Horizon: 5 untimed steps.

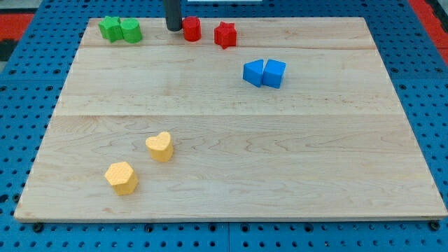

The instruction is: Move the blue blocks to the bottom right of the red blocks

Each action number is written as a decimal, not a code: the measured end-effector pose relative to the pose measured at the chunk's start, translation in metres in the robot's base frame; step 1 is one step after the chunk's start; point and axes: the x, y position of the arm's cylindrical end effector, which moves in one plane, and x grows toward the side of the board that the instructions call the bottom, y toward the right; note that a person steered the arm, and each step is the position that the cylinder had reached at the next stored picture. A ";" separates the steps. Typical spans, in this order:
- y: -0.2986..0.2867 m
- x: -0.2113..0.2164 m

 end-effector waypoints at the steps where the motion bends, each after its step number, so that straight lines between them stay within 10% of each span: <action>1: 0.007 -0.008; 3: 0.037 0.007; 5: 0.033 0.121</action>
